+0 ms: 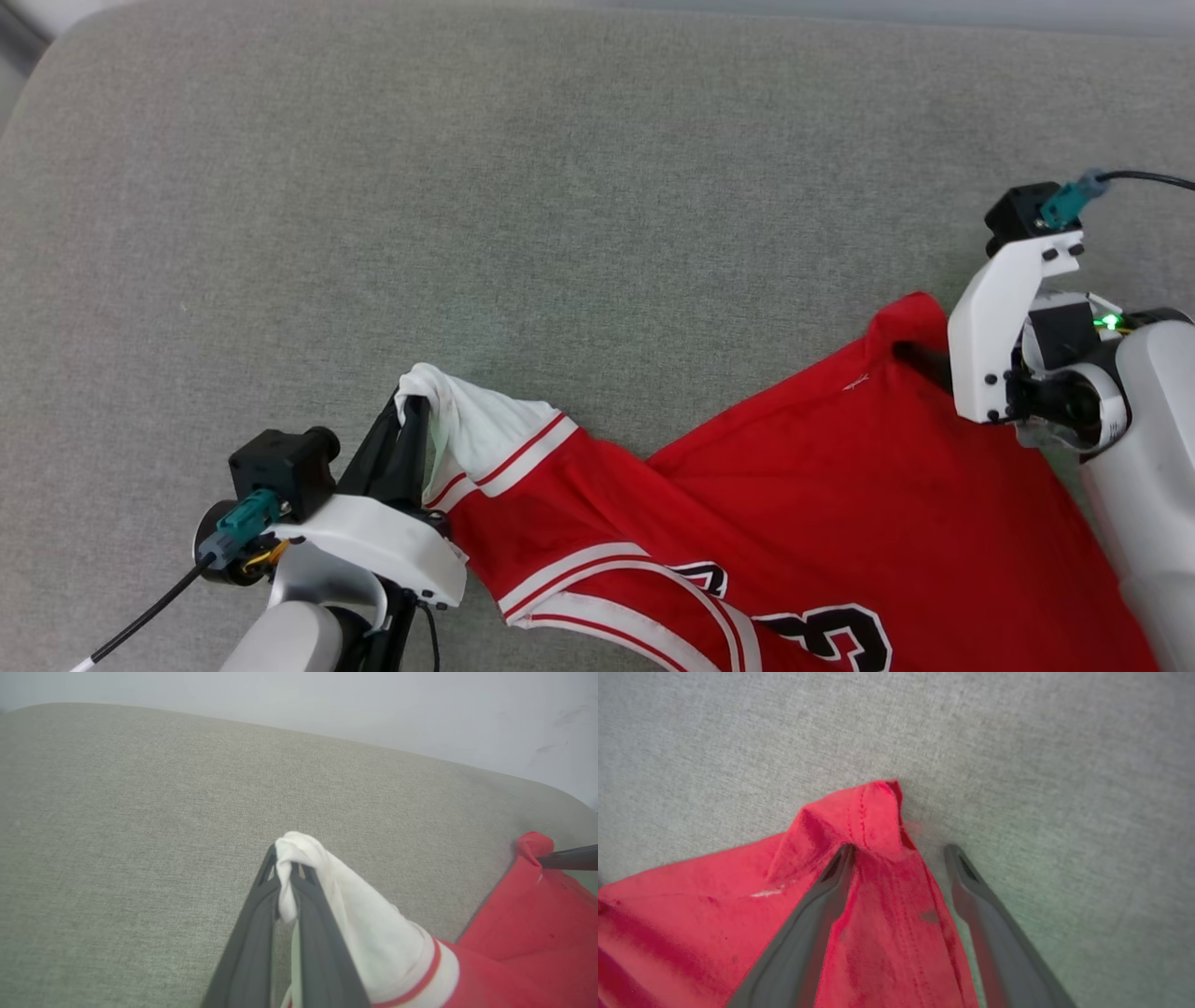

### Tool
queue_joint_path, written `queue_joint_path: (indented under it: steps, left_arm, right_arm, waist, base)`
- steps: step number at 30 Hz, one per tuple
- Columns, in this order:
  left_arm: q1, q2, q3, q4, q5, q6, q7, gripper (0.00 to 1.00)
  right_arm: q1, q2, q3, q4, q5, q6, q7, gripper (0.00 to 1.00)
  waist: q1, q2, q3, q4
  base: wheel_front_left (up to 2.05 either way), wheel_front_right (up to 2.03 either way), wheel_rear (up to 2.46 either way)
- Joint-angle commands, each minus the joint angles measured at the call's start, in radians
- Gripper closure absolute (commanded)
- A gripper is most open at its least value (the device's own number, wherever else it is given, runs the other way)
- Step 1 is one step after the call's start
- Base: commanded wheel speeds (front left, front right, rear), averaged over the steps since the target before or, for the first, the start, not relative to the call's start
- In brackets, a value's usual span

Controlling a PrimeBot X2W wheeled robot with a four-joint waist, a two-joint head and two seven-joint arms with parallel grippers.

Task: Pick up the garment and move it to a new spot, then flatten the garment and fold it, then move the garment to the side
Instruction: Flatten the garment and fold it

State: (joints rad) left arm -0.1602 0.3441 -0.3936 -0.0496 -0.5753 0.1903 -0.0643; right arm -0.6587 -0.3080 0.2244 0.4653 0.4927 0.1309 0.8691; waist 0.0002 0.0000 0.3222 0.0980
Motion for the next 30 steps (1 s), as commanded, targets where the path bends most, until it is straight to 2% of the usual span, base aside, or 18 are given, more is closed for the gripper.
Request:
queue_joint_path:
  steps: [1,4,5,6,7,11,17,23,30]
  left_arm:
    - [-0.02,-0.004,-0.003,0.01,0.005,-0.006,-0.008,1.0]
    - [-0.035,-0.01,-0.009,0.026,0.003,-0.014,-0.013,1.0]
    - [-0.036,-0.012,-0.01,0.031,0.002,-0.016,-0.016,1.0]
    - [-0.036,-0.013,-0.01,0.036,0.0,-0.018,-0.019,1.0]
    - [-0.036,-0.013,-0.011,0.041,-0.001,-0.021,-0.02,1.0]
    - [-0.028,-0.01,-0.004,0.059,-0.013,-0.022,-0.026,1.0]
    - [-0.016,0.007,0.018,0.083,-0.024,-0.016,-0.04,1.0]
    - [-0.014,0.03,0.046,0.098,-0.037,-0.011,-0.043,1.0]
    - [-0.124,0.055,0.094,0.128,-0.063,-0.031,-0.029,1.0]
  right_arm:
    - [-0.018,0.007,0.035,0.033,0.015,0.0,0.016,0.0]
    - [-0.012,0.004,0.089,0.094,0.03,0.0,0.043,0.0]
    - [-0.007,0.007,0.101,0.111,0.042,0.0,0.051,0.16]
    - [-0.005,0.007,0.117,0.123,0.049,0.0,0.056,0.72]
    - [-0.007,0.006,0.129,0.132,0.055,0.0,0.054,1.0]
    - [-0.028,-0.016,0.153,0.139,0.083,0.0,0.006,1.0]
    - [-0.027,-0.055,0.169,0.101,0.111,0.0,-0.158,1.0]
    - [0.008,-0.046,0.148,0.078,0.107,0.0,-0.295,1.0]
    - [0.009,-0.021,0.081,0.055,0.045,0.0,-0.475,1.0]
  waist:
    - [-0.0002,0.0,0.017,0.013]
    - [-0.0002,0.0,0.024,0.018]
    - [-0.0002,0.0,0.024,0.02]
    - [-0.0002,0.0,0.022,0.02]
    - [-0.0002,0.0,0.02,0.02]
    - [-0.0002,0.0,-0.003,0.017]
    - [-0.0002,0.0,-0.079,-0.005]
    - [-0.0002,0.0,-0.167,-0.056]
    - [-0.0002,0.0,-0.232,-0.1]
  base:
    - [0.0,0.0,0.0]
    - [0.0,0.0,0.0]
    - [0.0,0.0,0.0]
    - [0.0,0.0,0.0]
    - [0.0,0.0,0.0]
    - [0.0,0.0,0.0]
    - [0.0,0.0,0.0]
    - [0.0,0.0,0.0]
    - [0.0,0.0,0.0]
